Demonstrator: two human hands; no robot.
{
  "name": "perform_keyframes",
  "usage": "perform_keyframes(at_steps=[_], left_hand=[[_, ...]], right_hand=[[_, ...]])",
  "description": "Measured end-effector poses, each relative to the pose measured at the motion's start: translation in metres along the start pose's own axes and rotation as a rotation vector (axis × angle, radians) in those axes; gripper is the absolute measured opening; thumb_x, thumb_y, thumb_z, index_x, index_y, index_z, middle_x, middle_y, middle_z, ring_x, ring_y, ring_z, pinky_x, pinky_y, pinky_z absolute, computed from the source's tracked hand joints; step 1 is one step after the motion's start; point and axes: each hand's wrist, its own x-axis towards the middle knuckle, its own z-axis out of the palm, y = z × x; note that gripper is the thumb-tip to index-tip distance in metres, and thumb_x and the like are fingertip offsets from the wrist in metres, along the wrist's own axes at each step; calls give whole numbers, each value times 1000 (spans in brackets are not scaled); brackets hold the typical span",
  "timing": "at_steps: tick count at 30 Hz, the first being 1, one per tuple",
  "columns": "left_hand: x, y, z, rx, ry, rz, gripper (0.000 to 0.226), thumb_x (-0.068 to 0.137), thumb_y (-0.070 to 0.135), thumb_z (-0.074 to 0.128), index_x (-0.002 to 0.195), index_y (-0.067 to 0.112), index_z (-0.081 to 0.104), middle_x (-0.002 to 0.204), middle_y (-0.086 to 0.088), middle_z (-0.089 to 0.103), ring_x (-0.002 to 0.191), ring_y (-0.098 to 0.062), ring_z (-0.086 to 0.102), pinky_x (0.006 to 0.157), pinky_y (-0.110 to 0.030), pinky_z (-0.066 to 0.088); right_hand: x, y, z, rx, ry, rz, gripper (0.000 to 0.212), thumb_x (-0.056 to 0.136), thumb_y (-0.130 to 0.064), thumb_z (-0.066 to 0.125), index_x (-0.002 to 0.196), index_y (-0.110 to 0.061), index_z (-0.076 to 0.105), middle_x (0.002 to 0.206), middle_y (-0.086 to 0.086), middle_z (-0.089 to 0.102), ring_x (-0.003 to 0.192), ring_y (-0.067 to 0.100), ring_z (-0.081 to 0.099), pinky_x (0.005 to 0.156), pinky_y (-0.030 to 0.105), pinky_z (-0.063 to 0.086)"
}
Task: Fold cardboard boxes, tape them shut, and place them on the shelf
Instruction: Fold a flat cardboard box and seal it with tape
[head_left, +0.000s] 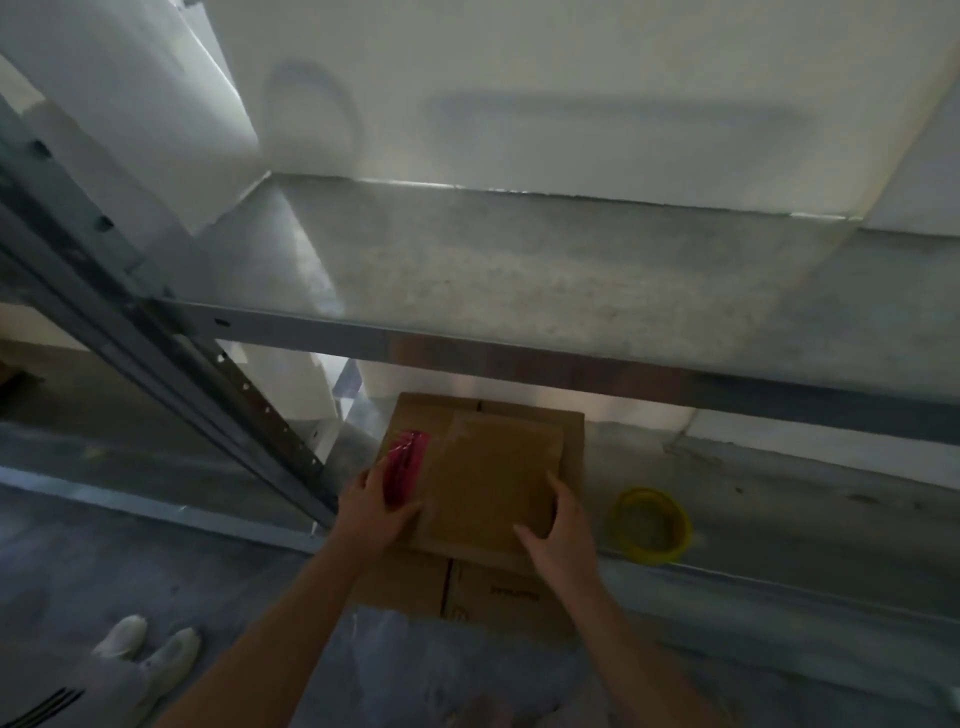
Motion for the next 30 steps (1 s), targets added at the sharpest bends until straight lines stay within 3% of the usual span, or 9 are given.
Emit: perform_keyframes(at_steps=[4, 16, 20, 25, 28, 30], left_hand=[[0, 2, -7, 4, -14, 31, 87, 78, 47, 73, 149, 26, 27, 141, -13, 44, 129, -34, 42, 109, -47, 34], [-45, 69, -20, -235, 73, 243, 72, 78, 30, 77, 139, 28, 39, 141, -7, 31, 123, -29, 45, 105, -44, 41], [-76, 135, 23, -242, 41, 307, 88, 78, 31, 77, 148, 27, 25, 146, -5, 28, 130, -26, 38, 108, -44, 36], [-131, 227, 111, -284, -14, 377, 91, 81, 26, 74, 151, 27, 17, 147, -1, 33, 140, -21, 22, 113, -47, 26], [-161, 277, 155, -307, -65, 400, 96, 79, 24, 76, 151, 27, 12, 147, -1, 28, 135, -15, 27, 113, -42, 26], [-175, 304, 180, -343, -104, 418, 104, 73, 30, 81, 150, 33, 12, 147, -1, 27, 135, -20, 32, 113, -46, 29]], right_hand=[[-7, -9, -1, 5, 11, -5, 74, 89, -23, 71, 151, -29, 29, 151, 6, 32, 136, 22, 39, 112, 34, 34], [-37, 9, -91, 269, 162, -113, 77, 81, -15, 78, 139, -47, 40, 139, -5, 40, 127, 16, 44, 107, 48, 45], [-54, 48, -167, 219, 192, -179, 73, 85, -8, 73, 142, -35, 39, 138, -7, 36, 120, 7, 37, 109, 39, 40], [-77, 128, -274, 140, 259, -171, 77, 82, -5, 75, 140, -37, 39, 147, 2, 37, 127, 17, 43, 107, 48, 44], [-88, 171, -329, 111, 328, -179, 83, 78, 1, 76, 140, -37, 35, 147, 4, 40, 128, 16, 42, 107, 49, 44], [-92, 193, -359, 153, 320, -160, 89, 80, 4, 73, 143, -38, 28, 146, 2, 40, 129, 19, 44, 106, 47, 45]])
